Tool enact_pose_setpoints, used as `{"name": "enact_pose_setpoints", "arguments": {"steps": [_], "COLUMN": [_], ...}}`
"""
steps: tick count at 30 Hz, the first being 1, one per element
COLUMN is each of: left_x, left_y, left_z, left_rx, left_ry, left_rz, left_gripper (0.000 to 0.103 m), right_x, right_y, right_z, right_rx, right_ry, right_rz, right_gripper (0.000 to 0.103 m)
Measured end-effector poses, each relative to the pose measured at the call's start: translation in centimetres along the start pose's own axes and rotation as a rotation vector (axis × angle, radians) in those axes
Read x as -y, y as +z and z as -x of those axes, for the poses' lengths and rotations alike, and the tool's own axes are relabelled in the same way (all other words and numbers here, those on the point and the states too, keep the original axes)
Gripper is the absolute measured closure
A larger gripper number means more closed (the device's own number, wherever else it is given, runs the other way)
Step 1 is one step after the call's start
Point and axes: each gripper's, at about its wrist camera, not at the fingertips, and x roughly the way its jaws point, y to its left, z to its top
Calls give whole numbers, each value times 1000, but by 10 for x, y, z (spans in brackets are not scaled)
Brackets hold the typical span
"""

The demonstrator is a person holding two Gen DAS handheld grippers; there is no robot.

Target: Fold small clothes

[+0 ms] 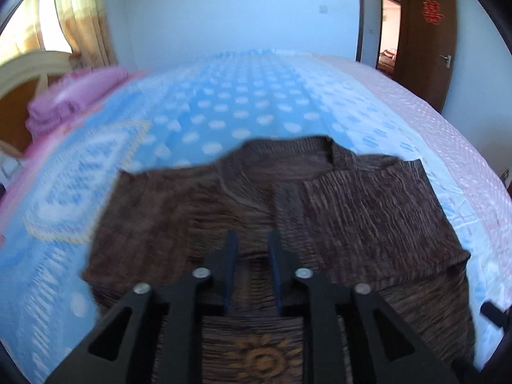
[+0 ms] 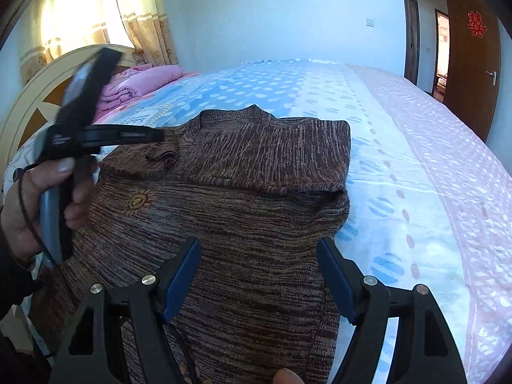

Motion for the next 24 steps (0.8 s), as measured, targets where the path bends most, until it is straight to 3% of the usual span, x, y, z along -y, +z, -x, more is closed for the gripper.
{"name": "enact_pose_setpoints", "arguments": {"steps": [2,5,7,8,11,14,18,24], "left_x": [-19,-66,-110,-127,-162,-166,-172,-181], "left_y": [-4,-9,-14,-17,-29,-42,-48,-50], "left_z": [15,14,-6,-15,-39,-54,-49,-53], "left_rx": [70,99,29,-9,-94,-138,-125,-120], "left_ry": [60,227,359,383,418,413,383,340], "left_rz": [-30,-54,-36,-19,30,15,46,121], "left_gripper": [41,37,37,38,38,38,38,30], "right_x": [1,-5,-15,-22,-45,-76,-122,-176], "right_y": [0,6,14,21,47,76,109,120], "right_z": [-2,-3,-3,-5,-19,-41,-90,-175], "right_rx": [-3,-10,-6,-9,-40,-63,-104,-202], "right_ry": [4,20,39,54,120,122,96,46], "right_rz": [-11,-22,-5,5,11,79,181,305], "right_gripper": [28,28,28,28,28,30,36,37]}}
